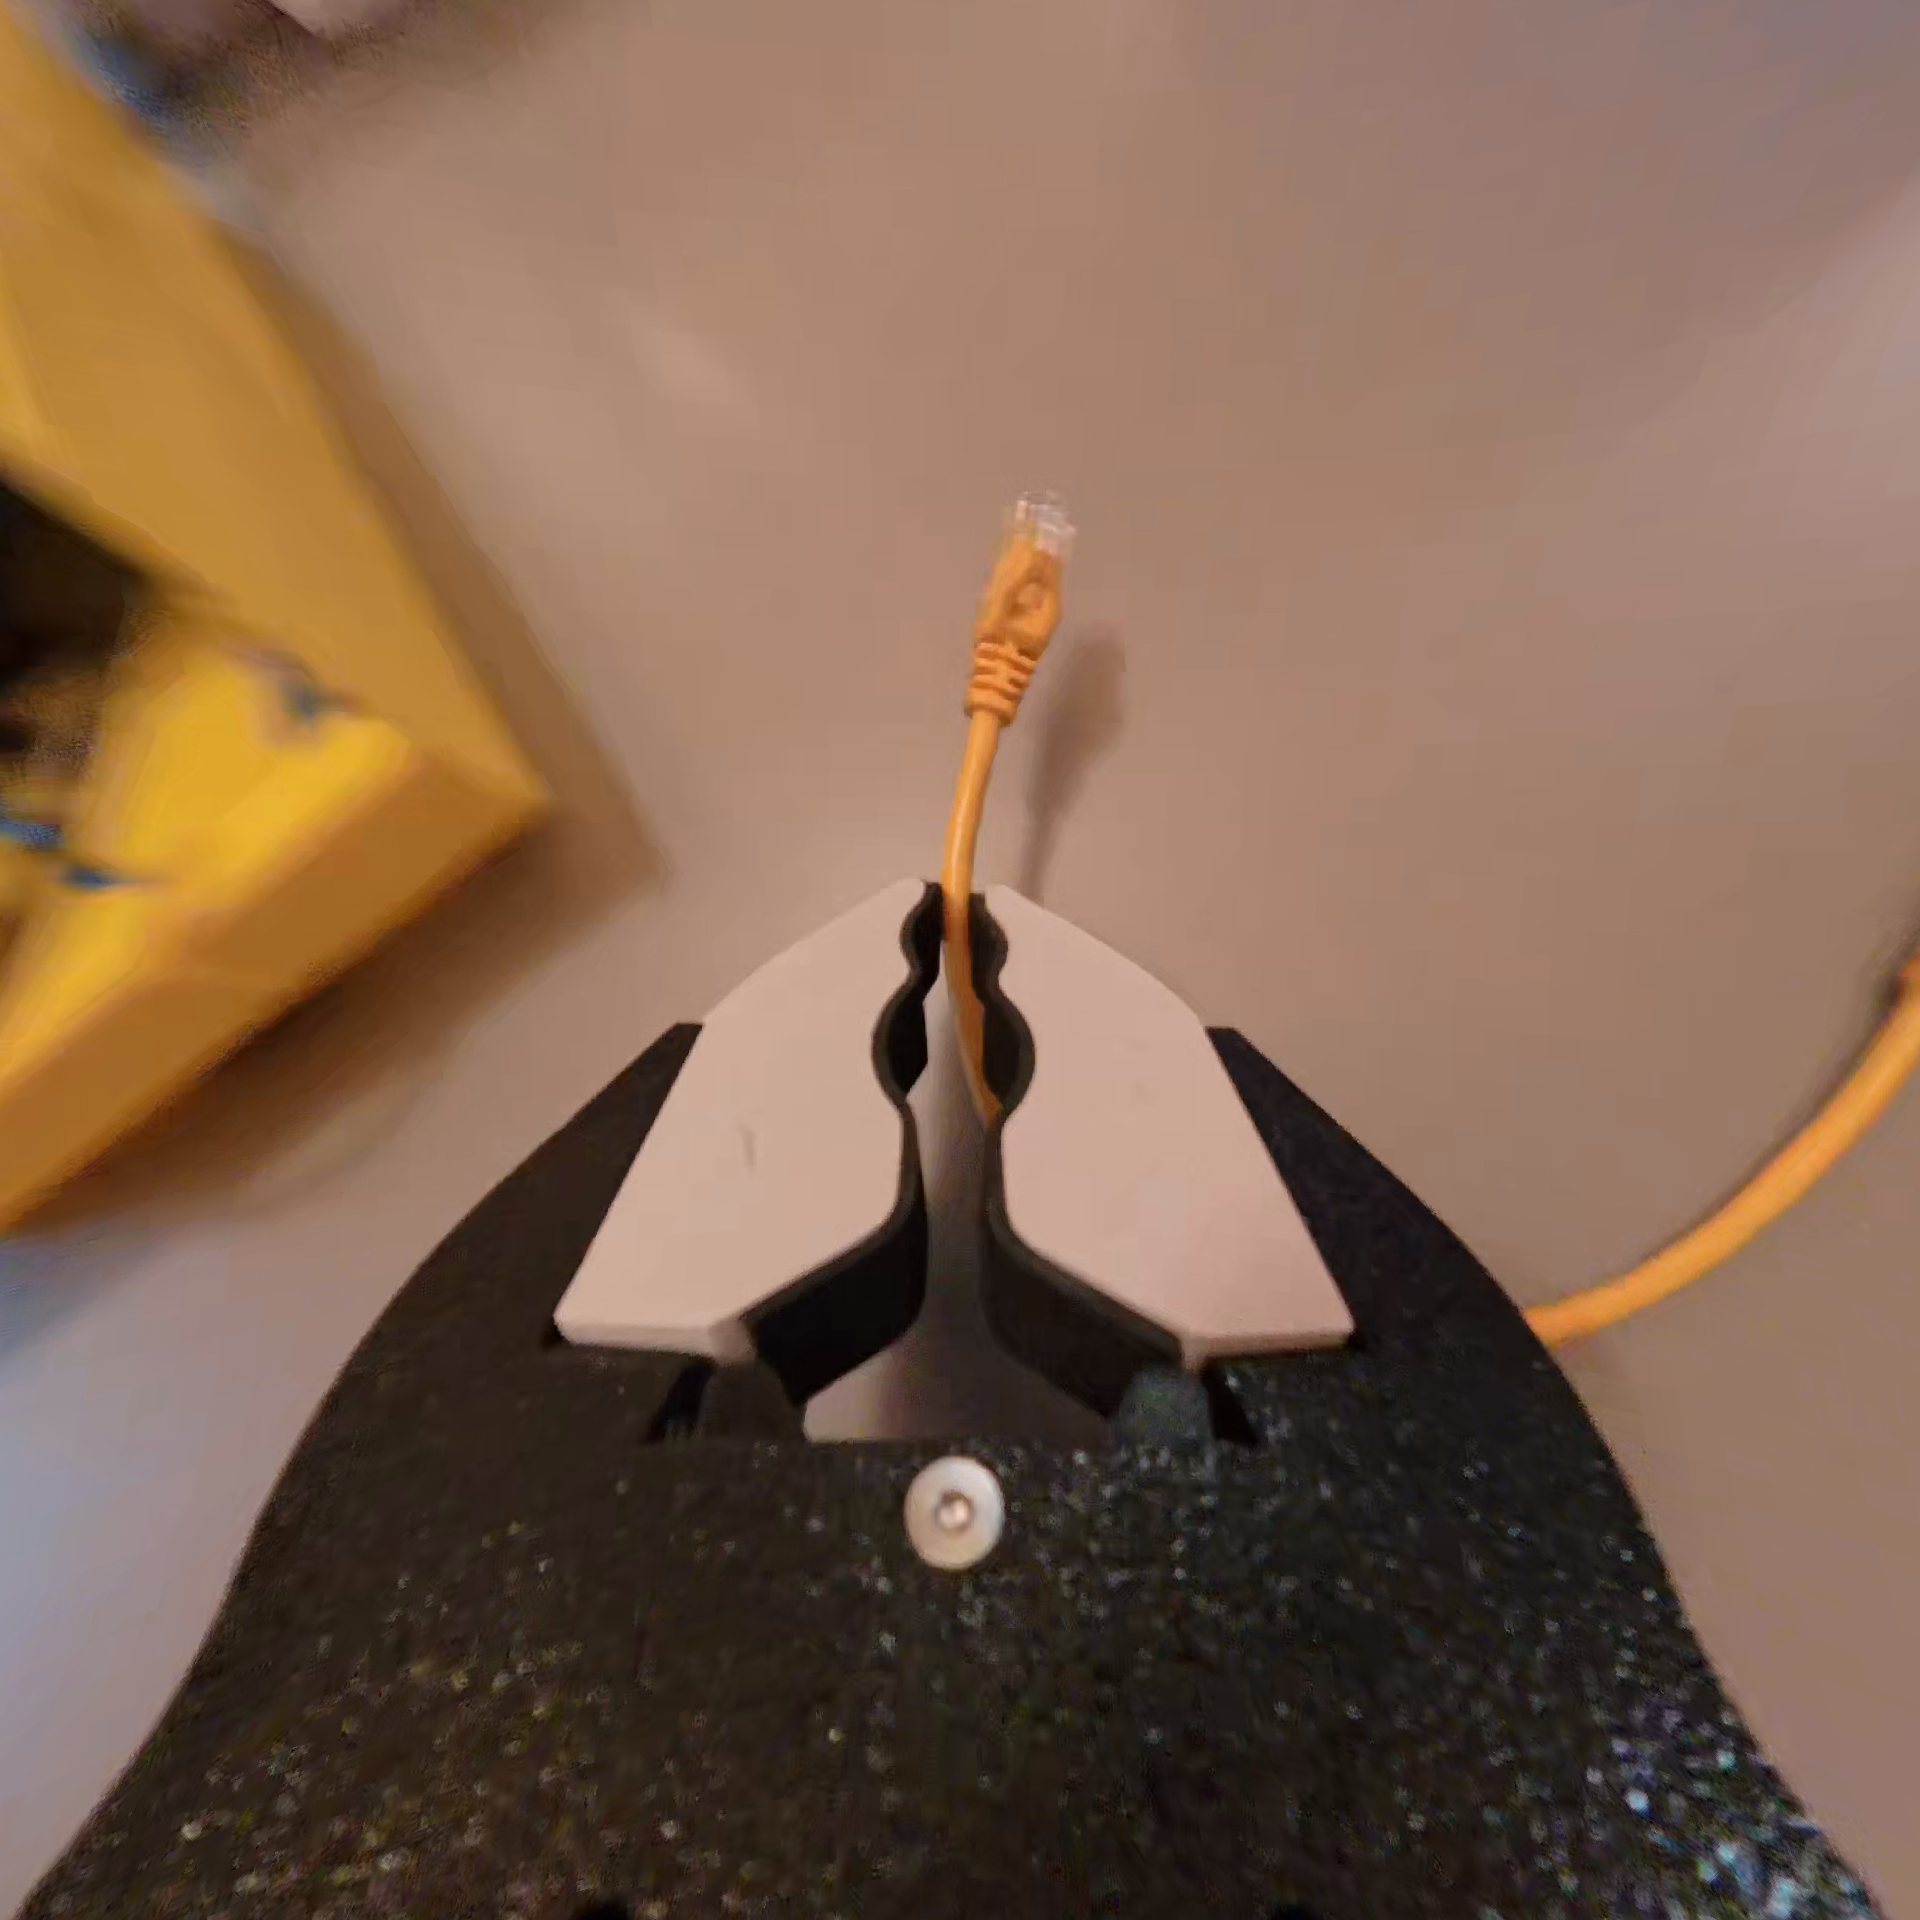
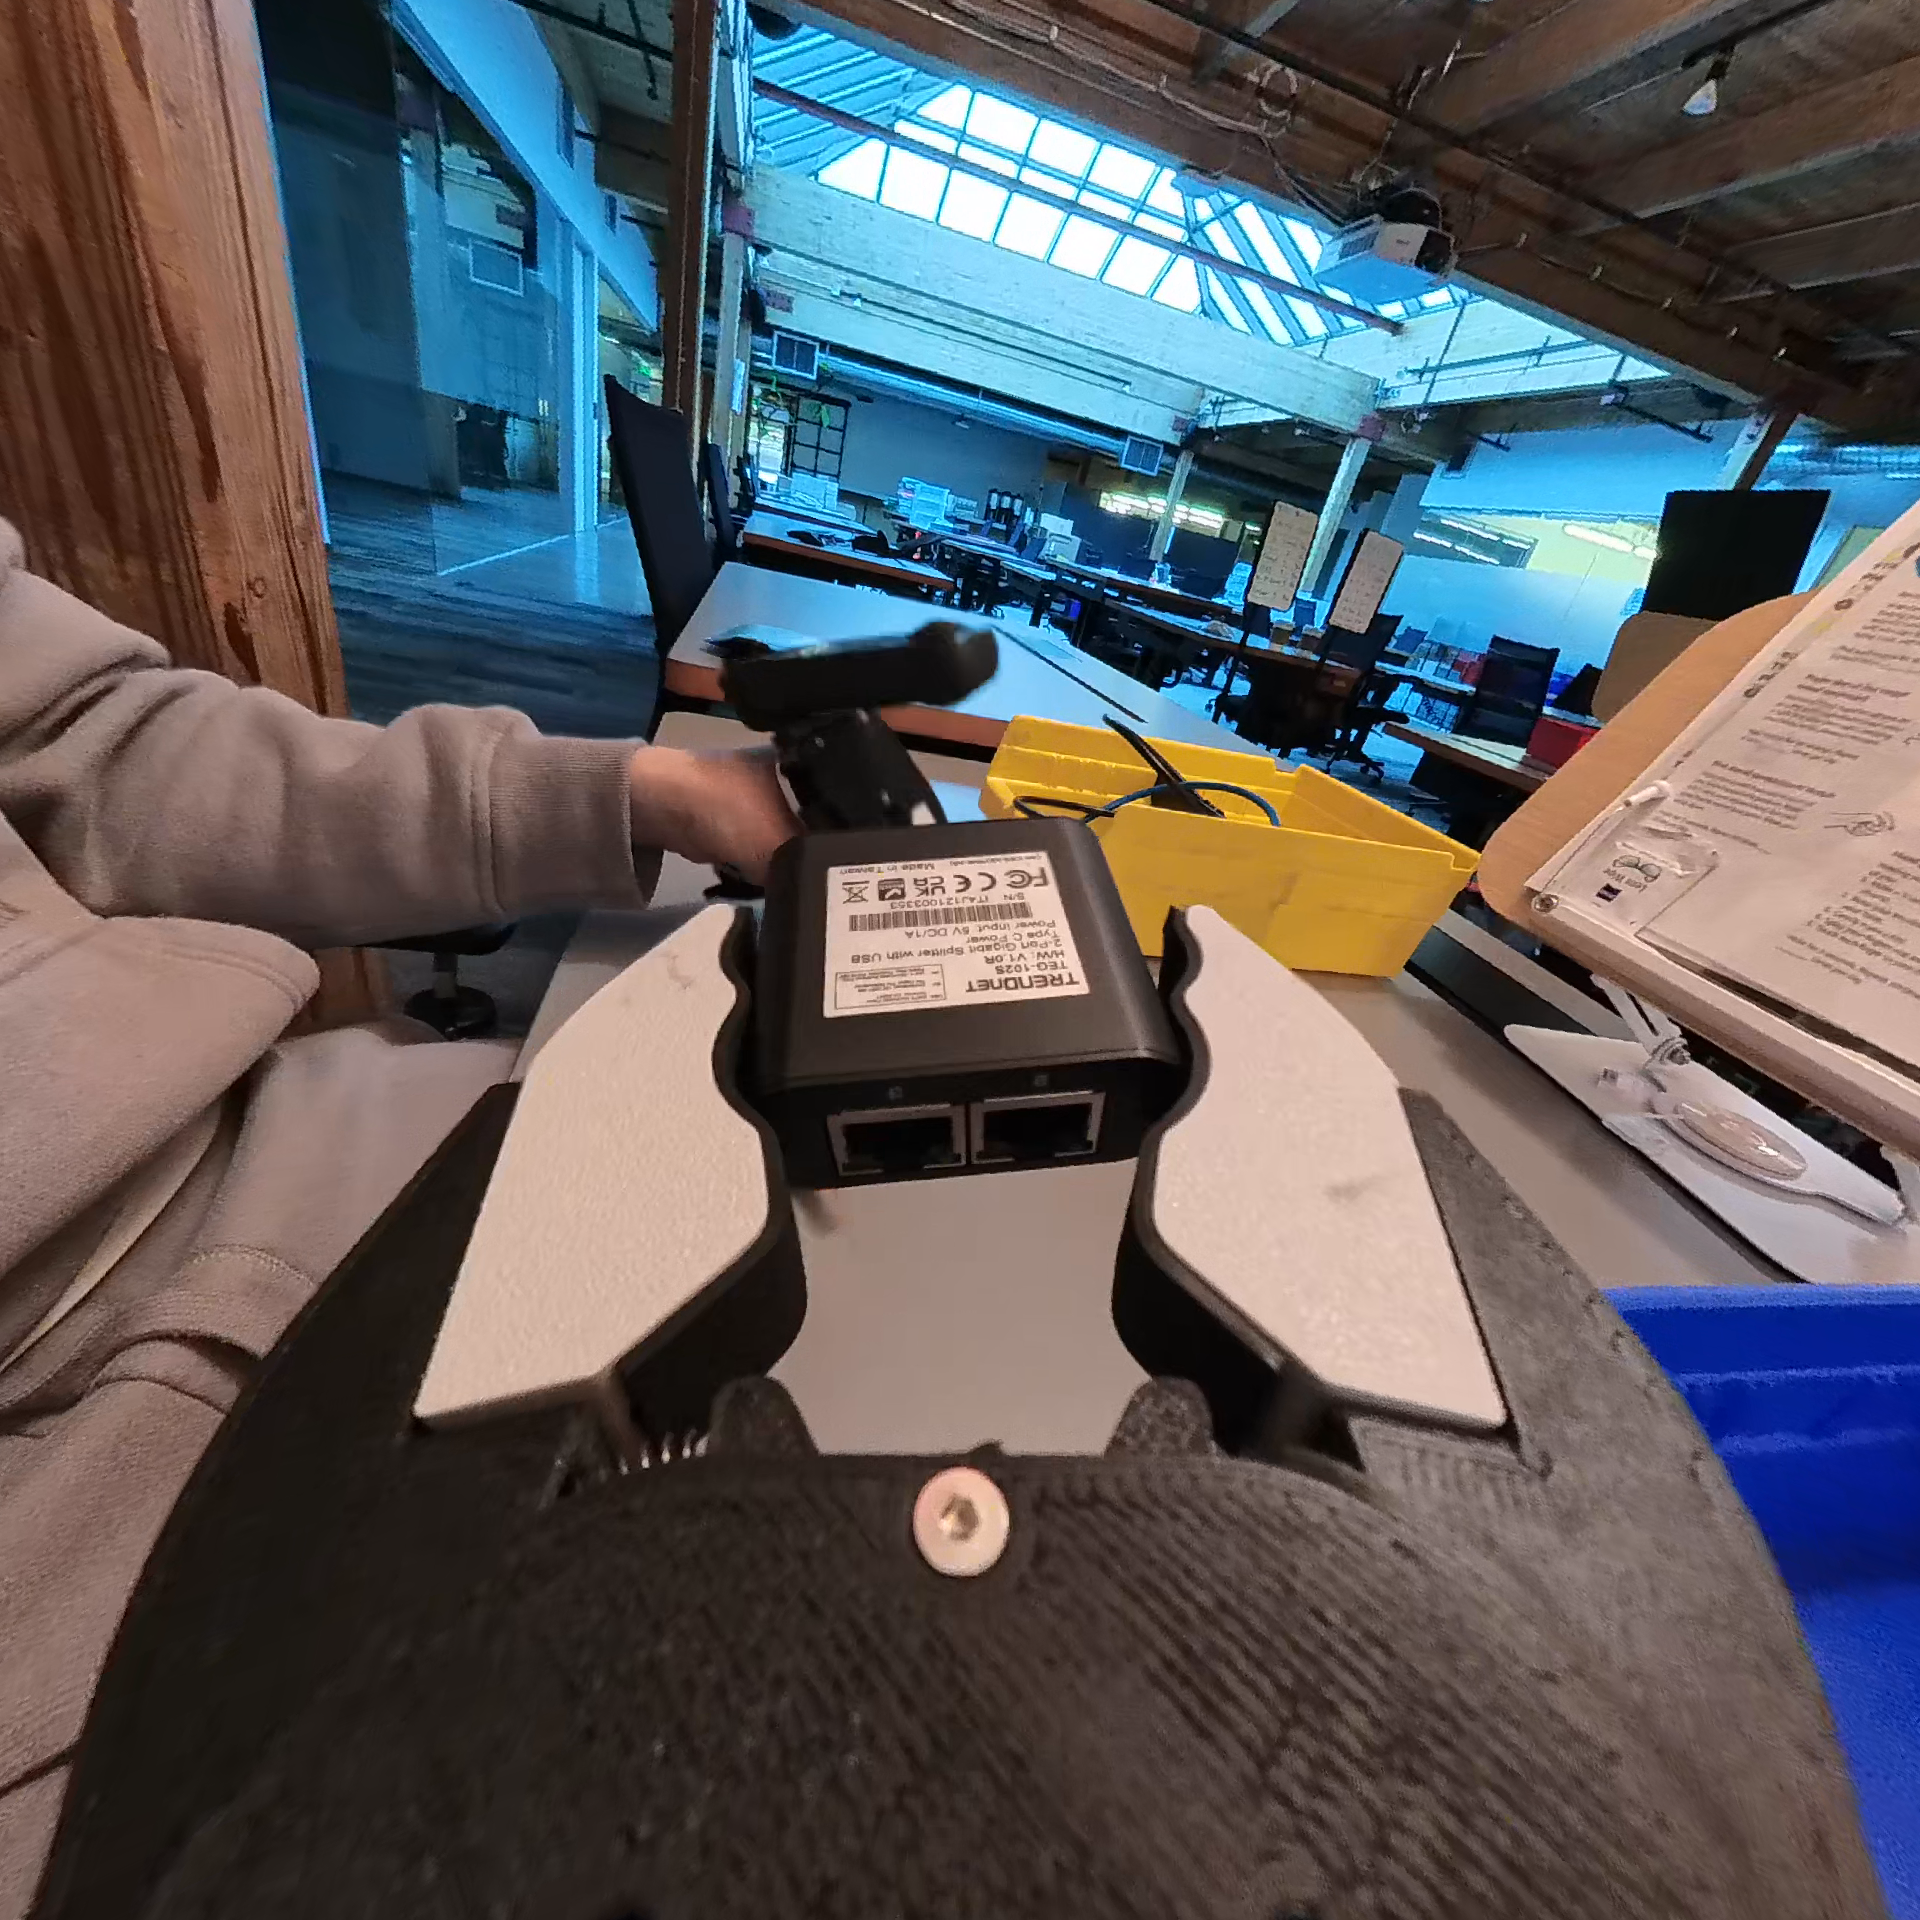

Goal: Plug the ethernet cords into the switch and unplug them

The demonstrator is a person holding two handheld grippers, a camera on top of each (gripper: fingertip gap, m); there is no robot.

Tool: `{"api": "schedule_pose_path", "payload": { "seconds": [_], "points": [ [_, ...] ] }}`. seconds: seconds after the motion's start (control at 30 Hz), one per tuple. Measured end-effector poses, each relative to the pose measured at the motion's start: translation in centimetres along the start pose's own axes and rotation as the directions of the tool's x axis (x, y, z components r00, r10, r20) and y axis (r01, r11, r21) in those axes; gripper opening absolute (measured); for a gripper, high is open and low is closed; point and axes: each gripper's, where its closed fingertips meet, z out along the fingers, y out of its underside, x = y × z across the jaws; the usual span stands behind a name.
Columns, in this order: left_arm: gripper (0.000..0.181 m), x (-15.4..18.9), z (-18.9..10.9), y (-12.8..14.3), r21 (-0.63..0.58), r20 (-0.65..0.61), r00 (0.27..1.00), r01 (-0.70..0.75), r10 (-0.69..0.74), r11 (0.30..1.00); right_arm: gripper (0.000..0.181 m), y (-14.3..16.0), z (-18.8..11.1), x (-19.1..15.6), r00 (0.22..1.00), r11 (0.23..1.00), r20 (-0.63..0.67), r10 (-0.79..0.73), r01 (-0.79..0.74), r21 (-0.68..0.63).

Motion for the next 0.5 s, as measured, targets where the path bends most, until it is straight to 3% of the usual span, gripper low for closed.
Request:
{"api": "schedule_pose_path", "payload": {
  "seconds": [0.03, 0.07, 0.13, 0.2, 0.23, 0.3, 0.37, 0.5],
  "points": [
    [0.004, -2.2, -1.3, -1.5, 0.096, 0.146, 0.989, -0.009, -0.005, 0.995, 0.075, -0.1, -0.1, 0.0, 1.0, 1.0, -0.004, -0.006, 0.006, -0.002],
    [0.004, -4.6, -3.5, -3.3, 0.196, 0.313, 0.95, -0.05, -0.014, 0.979, 0.075, -0.2, -0.2, 0.1, 1.0, 1.0, -0.006, -0.01, 0.01, -0.002],
    [0.004, -7.1, -10.0, -7.2, 0.364, 0.598, 0.801, -0.267, -0.004, 0.893, 0.074, -0.5, -0.5, 0.2, 1.0, 1.0, -0.022, -0.021, 0.021, 0.002],
    [0.004, -5.4, -14.5, -10.3, 0.388, 0.723, 0.683, -0.524, 0.102, 0.759, 0.075, -0.9, -0.7, 0.4, 0.999, 1.0, -0.031, -0.024, 0.024, 0.012],
    [0.004, -3.5, -14.6, -11.1, 0.359, 0.718, 0.663, -0.615, 0.213, 0.702, 0.075, -1.0, -0.9, 0.6, 0.999, 1.0, -0.038, -0.024, 0.025, 0.019],
    [0.004, 0.3, -12.8, -11.2, 0.303, 0.638, 0.633, -0.73, 0.44, 0.612, 0.074, -1.1, -1.1, 0.9, 0.998, 0.999, -0.054, -0.022, 0.024, 0.03],
    [0.004, 4.4, -9.6, -9.5, 0.301, 0.432, 0.638, -0.768, 0.638, 0.565, 0.074, -1.0, -1.3, 1.1, 0.998, 0.999, -0.064, -0.018, 0.02, 0.027],
    [0.004, 8.4, -4.5, -3.0, 0.167, -0.057, 0.655, -0.738, 0.754, 0.654, 0.075, -0.8, -1.4, 1.2, 0.997, 1.0, -0.07, -0.019, 0.02, 0.019]
  ]
}}
